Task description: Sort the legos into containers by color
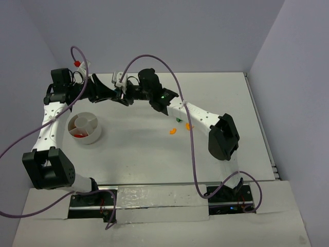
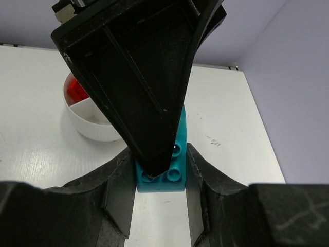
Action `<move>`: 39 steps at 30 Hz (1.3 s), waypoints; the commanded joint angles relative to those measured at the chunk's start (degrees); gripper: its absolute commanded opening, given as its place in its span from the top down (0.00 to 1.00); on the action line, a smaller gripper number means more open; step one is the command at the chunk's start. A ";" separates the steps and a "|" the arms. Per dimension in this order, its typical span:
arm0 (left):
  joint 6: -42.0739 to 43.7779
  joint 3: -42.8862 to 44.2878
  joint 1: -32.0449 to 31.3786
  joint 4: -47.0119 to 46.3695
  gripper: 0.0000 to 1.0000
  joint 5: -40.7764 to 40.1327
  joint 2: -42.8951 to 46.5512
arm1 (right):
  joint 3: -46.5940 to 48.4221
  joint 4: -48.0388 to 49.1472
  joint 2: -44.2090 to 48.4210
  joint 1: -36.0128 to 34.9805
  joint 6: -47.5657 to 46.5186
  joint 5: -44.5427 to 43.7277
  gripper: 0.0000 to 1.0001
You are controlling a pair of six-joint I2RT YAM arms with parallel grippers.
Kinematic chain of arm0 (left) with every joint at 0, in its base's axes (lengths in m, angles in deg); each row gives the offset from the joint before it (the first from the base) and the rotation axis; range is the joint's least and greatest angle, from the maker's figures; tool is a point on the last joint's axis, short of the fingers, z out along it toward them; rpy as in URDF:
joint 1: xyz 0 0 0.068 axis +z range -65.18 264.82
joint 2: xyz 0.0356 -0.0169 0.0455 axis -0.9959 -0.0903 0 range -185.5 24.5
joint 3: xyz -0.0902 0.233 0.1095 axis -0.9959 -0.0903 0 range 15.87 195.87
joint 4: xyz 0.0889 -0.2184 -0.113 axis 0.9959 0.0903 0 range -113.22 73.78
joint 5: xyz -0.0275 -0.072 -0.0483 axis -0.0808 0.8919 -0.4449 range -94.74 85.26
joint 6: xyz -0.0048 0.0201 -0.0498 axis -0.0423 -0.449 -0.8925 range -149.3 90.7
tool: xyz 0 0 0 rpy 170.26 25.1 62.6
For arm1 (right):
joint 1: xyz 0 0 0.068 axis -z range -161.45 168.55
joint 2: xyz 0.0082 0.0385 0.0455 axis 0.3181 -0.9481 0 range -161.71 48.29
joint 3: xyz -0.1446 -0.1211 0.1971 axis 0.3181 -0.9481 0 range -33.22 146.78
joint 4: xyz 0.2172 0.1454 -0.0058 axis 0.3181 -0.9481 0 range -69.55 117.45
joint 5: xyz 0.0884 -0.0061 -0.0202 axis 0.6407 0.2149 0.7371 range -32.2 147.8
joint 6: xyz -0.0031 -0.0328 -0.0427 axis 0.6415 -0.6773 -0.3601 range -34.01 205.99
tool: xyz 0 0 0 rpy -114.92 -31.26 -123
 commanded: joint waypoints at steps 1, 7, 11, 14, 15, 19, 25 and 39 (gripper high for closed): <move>5.27 3.21 0.39 3.48 1.00 -0.77 -0.56 | 3.31 2.22 -0.35 -0.47 0.88 -2.67 0.42; 17.32 12.72 6.04 17.88 1.00 -8.06 -3.83 | 0.80 -0.93 0.87 1.44 1.96 -3.74 0.00; 26.36 19.28 10.50 25.74 1.00 -14.96 -7.67 | -4.06 -1.20 4.19 3.83 3.32 -4.60 0.00; 30.91 21.59 11.90 30.83 1.00 -18.37 -9.94 | -8.72 -1.36 6.35 5.95 3.71 -5.13 0.00; 32.12 22.02 12.18 32.33 1.00 -20.01 -10.80 | -10.01 -1.36 7.13 6.59 3.57 -5.41 0.00; 31.90 21.28 13.25 31.42 1.00 -26.19 -11.37 | -12.88 -1.45 8.75 8.06 3.38 -6.24 0.00; 30.62 21.58 13.63 30.76 0.97 -33.71 -13.74 | -15.22 -1.45 9.88 9.94 4.05 -7.48 0.00; 28.88 18.06 13.63 26.15 0.85 -34.92 -18.29 | -15.74 -1.63 9.80 13.89 3.73 -8.79 0.00</move>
